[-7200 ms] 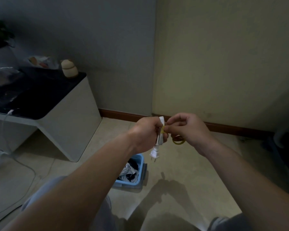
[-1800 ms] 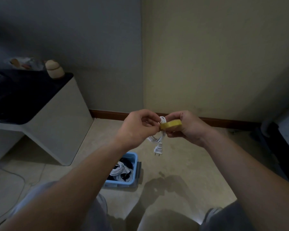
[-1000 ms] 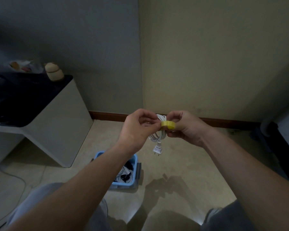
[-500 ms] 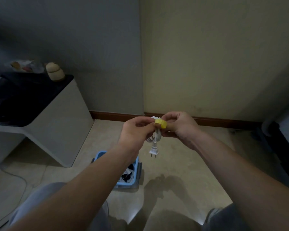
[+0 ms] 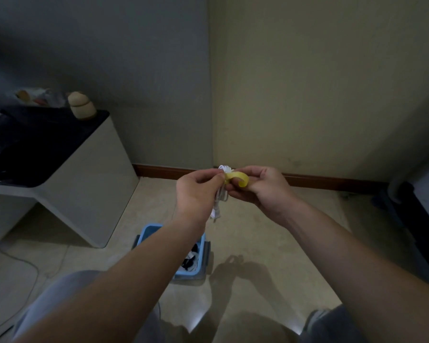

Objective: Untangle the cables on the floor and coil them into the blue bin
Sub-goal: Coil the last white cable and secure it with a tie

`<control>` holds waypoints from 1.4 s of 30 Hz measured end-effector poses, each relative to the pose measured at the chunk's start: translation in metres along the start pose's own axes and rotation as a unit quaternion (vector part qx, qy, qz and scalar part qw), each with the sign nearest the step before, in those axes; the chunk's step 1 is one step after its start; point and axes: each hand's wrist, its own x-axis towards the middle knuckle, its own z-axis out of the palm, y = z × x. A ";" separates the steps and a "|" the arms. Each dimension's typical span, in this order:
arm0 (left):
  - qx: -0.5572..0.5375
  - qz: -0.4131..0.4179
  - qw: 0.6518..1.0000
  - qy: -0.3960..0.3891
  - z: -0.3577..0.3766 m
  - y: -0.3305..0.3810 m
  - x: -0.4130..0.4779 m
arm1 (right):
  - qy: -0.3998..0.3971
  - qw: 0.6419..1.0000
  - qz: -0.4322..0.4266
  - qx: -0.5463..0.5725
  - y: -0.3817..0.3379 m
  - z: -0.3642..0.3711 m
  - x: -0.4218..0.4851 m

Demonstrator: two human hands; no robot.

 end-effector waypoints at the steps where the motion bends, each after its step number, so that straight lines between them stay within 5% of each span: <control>1: 0.006 0.011 1.000 0.005 0.000 0.001 0.000 | -0.006 1.000 0.001 0.009 -0.001 0.000 0.000; 8: 0.011 0.029 0.999 0.009 -0.002 0.003 -0.001 | -0.012 0.991 0.065 0.116 -0.008 0.000 0.001; 13: 0.012 0.035 0.999 -0.001 -0.001 0.003 -0.002 | -0.009 1.000 0.001 -0.006 0.001 0.000 0.001; 33: 0.015 0.062 0.996 -0.064 -0.002 0.006 0.003 | 0.020 0.999 -0.023 0.012 -0.003 -0.003 0.003; 42: 0.010 0.047 0.993 -0.104 -0.005 0.008 0.004 | -0.002 0.991 -0.024 -0.129 -0.008 -0.013 0.007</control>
